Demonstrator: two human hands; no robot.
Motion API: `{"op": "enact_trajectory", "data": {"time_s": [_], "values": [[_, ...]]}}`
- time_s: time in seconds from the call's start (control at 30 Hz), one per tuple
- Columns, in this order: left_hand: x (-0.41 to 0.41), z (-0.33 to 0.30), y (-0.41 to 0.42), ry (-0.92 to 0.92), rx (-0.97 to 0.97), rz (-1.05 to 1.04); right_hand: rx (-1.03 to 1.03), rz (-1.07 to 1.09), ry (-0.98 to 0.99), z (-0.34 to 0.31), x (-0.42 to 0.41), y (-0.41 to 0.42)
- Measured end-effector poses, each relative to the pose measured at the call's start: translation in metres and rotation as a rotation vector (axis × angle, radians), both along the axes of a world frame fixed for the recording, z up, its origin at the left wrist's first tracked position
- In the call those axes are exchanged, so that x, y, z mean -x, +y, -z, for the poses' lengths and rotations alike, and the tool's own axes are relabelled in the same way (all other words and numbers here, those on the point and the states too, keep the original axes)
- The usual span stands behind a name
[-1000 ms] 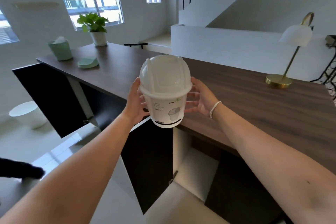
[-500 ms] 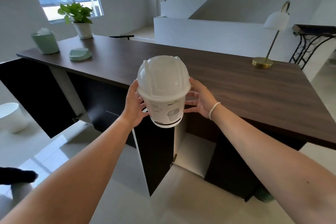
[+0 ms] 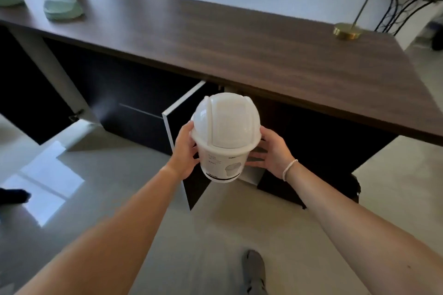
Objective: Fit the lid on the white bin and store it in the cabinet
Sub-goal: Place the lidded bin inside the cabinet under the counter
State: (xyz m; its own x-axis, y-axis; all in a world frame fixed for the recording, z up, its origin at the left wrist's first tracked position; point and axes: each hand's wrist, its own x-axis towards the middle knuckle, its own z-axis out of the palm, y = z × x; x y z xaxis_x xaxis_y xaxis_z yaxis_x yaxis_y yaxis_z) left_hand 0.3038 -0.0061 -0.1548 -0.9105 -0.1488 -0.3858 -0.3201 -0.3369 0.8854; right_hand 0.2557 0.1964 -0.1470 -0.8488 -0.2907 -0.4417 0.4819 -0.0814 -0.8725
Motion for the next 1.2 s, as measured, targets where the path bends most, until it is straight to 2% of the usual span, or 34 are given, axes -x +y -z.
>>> {"op": "enact_trajectory", "data": {"time_s": [0.2, 0.57, 0.87, 1.2], "values": [[0.019, 0.070, 0.016, -0.114, -0.021, -0.046, 0.008, 0.002, -0.178, 0.075, 0.026, 0.010], [0.111, 0.214, 0.033, -0.155, -0.058, -0.063, 0.024, 0.083, -0.383, 0.235, 0.125, 0.022], [0.172, 0.354, 0.036, -0.140, -0.015, -0.061, 0.058, 0.160, -0.397, 0.380, 0.174, 0.028], [0.227, 0.461, 0.048, -0.174, -0.017, -0.110, 0.068, 0.249, -0.366, 0.474, 0.216, 0.031]]}}
